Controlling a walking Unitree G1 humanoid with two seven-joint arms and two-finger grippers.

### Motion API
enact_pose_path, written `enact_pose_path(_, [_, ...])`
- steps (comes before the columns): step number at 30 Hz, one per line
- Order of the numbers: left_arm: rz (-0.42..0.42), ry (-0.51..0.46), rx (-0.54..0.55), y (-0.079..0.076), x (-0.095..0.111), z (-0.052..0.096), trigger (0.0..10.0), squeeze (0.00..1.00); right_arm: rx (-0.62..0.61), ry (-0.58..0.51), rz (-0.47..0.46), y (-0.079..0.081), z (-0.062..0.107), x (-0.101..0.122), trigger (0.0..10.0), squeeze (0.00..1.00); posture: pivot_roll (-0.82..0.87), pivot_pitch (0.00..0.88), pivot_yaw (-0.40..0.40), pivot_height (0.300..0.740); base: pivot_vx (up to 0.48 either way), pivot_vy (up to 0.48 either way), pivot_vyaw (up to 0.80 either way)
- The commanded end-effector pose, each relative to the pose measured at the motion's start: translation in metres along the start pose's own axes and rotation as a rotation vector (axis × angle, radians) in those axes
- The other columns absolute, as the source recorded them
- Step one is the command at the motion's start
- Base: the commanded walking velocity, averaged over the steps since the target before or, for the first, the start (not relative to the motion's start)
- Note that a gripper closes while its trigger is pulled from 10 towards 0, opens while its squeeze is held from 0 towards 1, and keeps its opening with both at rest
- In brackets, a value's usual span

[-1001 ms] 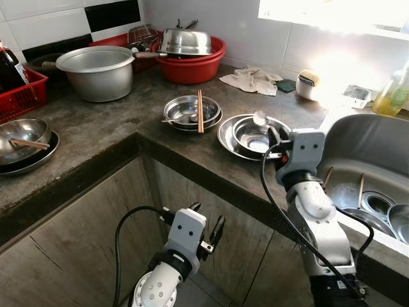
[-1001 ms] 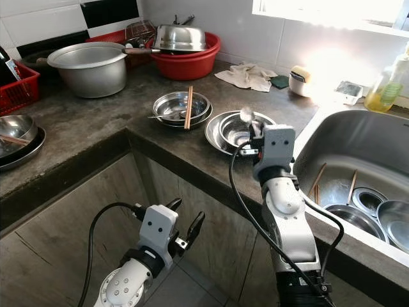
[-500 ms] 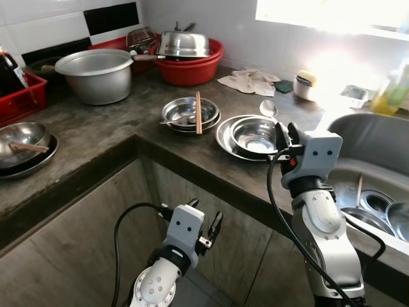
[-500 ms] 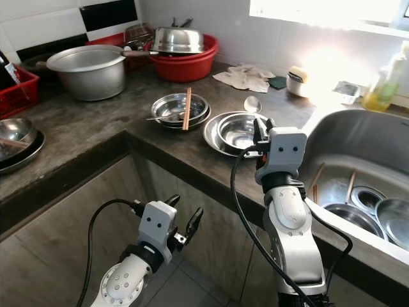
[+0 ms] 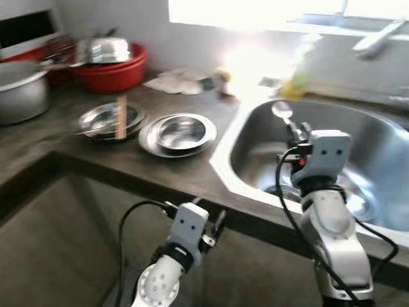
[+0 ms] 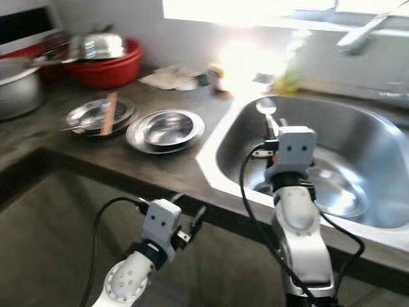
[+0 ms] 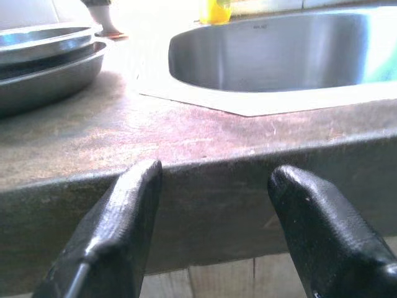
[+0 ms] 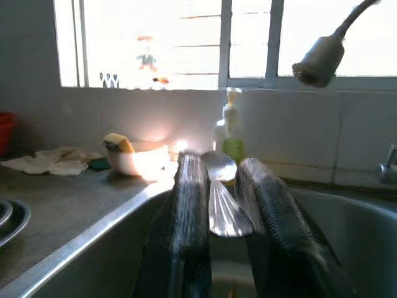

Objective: Kitchen organization

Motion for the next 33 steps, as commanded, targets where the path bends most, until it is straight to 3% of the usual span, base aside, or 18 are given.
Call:
enact_pose_path(1, [0.022,0.008,-0.037,-0.009,0.0,-0.004,10.0,0.0,0.029,-0.004,0.009,0.005,0.0,0.004,0.0,0.0,0.1,0.015,-0.011,0.74,0.0,0.0,0.0])
enact_pose_path(6, [0.017,0.007,-0.038,-0.01,0.0,-0.004,10.0,0.0,0.127,0.14,0.057,0.016,0.0,-0.019,0.0,0.0,0.1,0.021,-0.012,0.74,0.0,0.0,0.0])
enact_pose_path(7, [0.019,0.006,-0.037,-0.01,0.0,-0.004,10.0,0.0,0.119,0.175,0.073,0.013,-0.001,-0.025,10.0,0.0,0.1,0.023,-0.011,0.74,0.0,0.0,0.0])
enact_pose_path(11, [0.02,0.005,-0.036,-0.01,0.001,-0.003,10.0,0.0,0.101,0.204,0.09,0.008,-0.006,-0.03,10.0,0.0,0.1,0.025,-0.013,0.74,0.0,0.0,0.0])
enact_pose_path(20, [0.024,-0.003,-0.042,-0.012,0.005,0.0,10.0,0.0,0.054,0.264,0.139,-0.014,-0.04,-0.037,10.0,0.0,0.11,0.055,-0.019,0.74,0.0,0.0,0.0])
enact_pose_path(25, [0.032,-0.014,-0.037,-0.012,0.008,0.004,10.0,0.0,0.064,0.351,0.127,-0.019,-0.056,-0.049,10.0,0.0,0.11,0.073,-0.02,0.74,0.0,0.0,0.0])
enact_pose_path(29, [0.046,-0.016,-0.013,-0.008,0.009,0.005,10.0,0.0,0.072,0.45,0.066,-0.02,-0.065,-0.069,10.0,0.0,0.12,0.094,-0.026,0.74,0.0,0.0,0.0])
enact_pose_path(33, [0.047,-0.019,-0.017,-0.009,0.01,0.006,10.0,0.0,0.076,0.481,0.064,-0.021,-0.067,-0.075,10.0,0.0,0.13,0.095,-0.026,0.74,0.0,0.0,0.0])
Point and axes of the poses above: a point about 5 cm out from each wrist's last joint towards the gripper, its own z axis pointing back from the gripper into the wrist, its own x axis along the axis of the wrist's last joint, y = z × x, the point moved 2 cm from there along -z, pointing out of the wrist towards the gripper, and after that the axes turned 1 degree about z, right-handed, at the moved point
